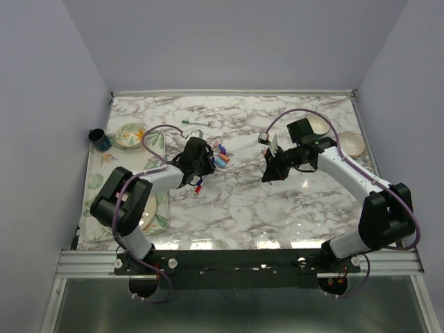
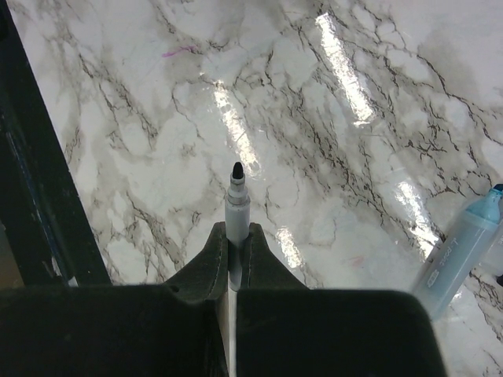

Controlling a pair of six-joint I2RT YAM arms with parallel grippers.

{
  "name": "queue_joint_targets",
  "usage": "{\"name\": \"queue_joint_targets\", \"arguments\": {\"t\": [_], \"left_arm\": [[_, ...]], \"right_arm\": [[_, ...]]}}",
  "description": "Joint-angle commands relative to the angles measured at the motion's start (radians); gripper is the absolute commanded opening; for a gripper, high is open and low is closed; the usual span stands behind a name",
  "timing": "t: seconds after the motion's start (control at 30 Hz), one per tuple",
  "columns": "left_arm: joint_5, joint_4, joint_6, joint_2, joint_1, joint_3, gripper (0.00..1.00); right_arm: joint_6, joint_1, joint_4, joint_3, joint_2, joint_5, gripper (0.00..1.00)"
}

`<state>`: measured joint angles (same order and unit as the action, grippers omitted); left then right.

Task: Open the pen caps
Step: Place the pen cap on the table with the left arm, then place the barrel on the table with the right arm

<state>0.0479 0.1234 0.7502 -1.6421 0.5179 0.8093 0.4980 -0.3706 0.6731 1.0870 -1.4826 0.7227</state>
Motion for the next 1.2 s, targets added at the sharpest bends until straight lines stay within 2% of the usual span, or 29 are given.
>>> {"name": "queue_joint_targets", "arguments": {"t": [0.0,0.47,0.7,0.9,1.17], "left_arm": [[-0.002,-0.027,-0.014,-0.051,-0.004,0.073,0.14],[0.009,-0.065,-0.031,-0.093,-0.004,0.128,0.38],[0.003,-0.087,-0.043,-0.062,-0.004,0.136,0.43],[0.012,-0.096,-0.081,0.069,-0.004,0.093,0.59],[0.082,-0.096,-0.133,0.367,-0.006,-0.022,0.76]], "right_arm": [[-0.001,0.009,-0.010,-0.006,0.004,-0.003,0.07],[-0.001,0.009,-0.010,-0.007,-0.001,-0.016,0.07],[-0.001,0.012,-0.015,-0.009,-0.001,-0.045,0.07],[-0.001,0.010,-0.043,-0.024,-0.002,-0.159,0.10],[0.011,0.010,-0.066,-0.033,-0.033,-0.298,0.12]]}}
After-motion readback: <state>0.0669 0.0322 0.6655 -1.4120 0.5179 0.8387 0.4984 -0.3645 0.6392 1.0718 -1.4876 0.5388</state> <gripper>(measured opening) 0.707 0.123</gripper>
